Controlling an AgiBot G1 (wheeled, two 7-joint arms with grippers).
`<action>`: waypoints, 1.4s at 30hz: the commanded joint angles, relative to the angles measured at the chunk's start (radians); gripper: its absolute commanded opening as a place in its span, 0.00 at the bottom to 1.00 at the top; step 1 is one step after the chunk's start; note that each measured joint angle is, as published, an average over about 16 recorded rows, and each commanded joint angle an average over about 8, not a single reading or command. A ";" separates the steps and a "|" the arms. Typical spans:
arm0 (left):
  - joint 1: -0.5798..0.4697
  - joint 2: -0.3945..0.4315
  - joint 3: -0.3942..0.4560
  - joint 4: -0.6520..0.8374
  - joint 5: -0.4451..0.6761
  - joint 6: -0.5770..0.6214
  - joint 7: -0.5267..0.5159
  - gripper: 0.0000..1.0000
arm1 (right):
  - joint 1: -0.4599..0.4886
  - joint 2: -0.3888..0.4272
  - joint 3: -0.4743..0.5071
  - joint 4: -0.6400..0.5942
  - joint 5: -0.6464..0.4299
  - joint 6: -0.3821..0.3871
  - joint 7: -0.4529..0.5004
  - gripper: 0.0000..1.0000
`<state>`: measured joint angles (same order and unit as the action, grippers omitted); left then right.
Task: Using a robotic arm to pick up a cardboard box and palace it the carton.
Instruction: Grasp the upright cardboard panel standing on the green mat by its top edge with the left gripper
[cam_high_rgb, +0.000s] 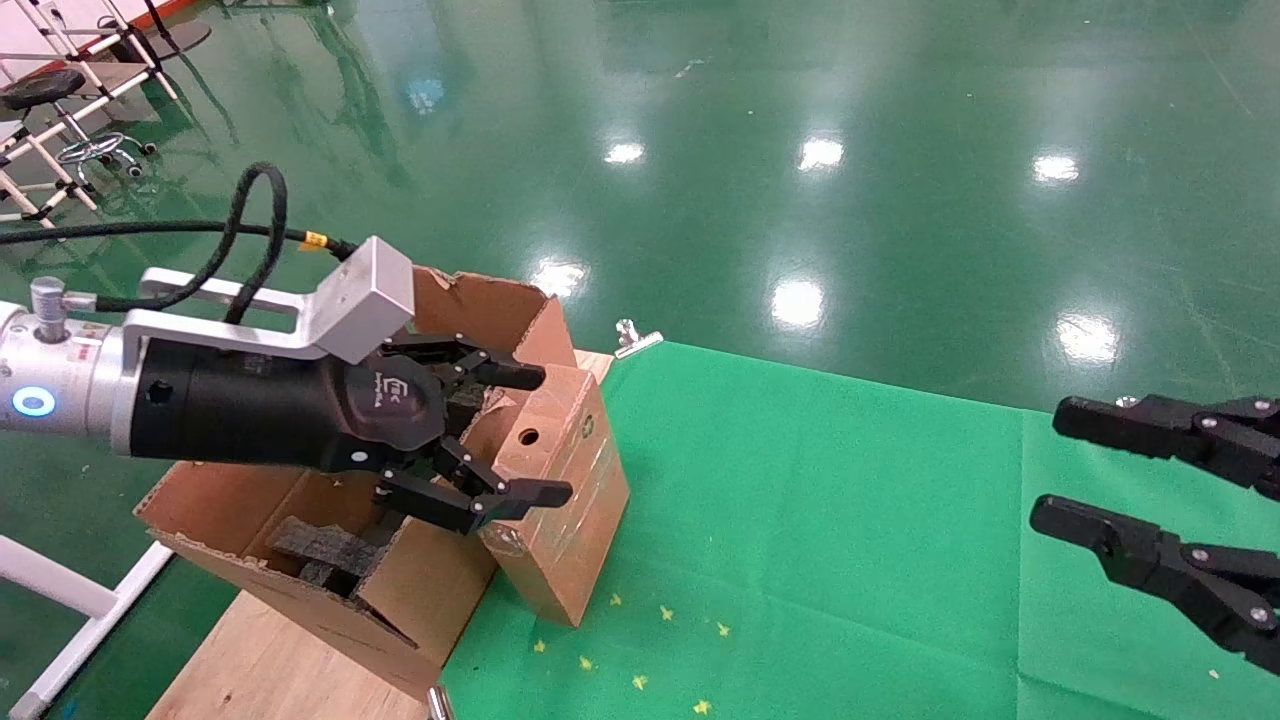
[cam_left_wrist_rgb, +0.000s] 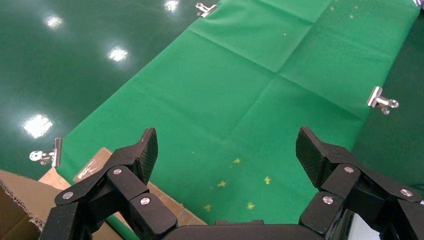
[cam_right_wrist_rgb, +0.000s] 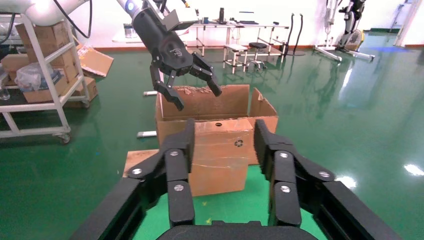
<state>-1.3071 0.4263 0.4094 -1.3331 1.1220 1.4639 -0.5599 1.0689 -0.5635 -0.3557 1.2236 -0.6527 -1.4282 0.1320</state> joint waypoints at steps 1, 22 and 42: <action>-0.024 -0.013 0.012 -0.005 0.031 0.007 -0.035 1.00 | 0.000 0.000 0.000 0.000 0.000 0.000 0.000 0.00; -0.232 0.090 0.122 0.048 0.292 0.058 -0.381 1.00 | 0.000 0.000 0.000 0.000 0.000 0.000 0.000 0.00; -0.311 0.200 0.303 0.083 0.522 0.095 -0.714 1.00 | 0.000 0.000 0.000 0.000 0.000 0.000 0.000 0.00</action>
<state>-1.6184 0.6253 0.7085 -1.2520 1.6407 1.5582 -1.2724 1.0689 -0.5635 -0.3557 1.2234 -0.6526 -1.4282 0.1320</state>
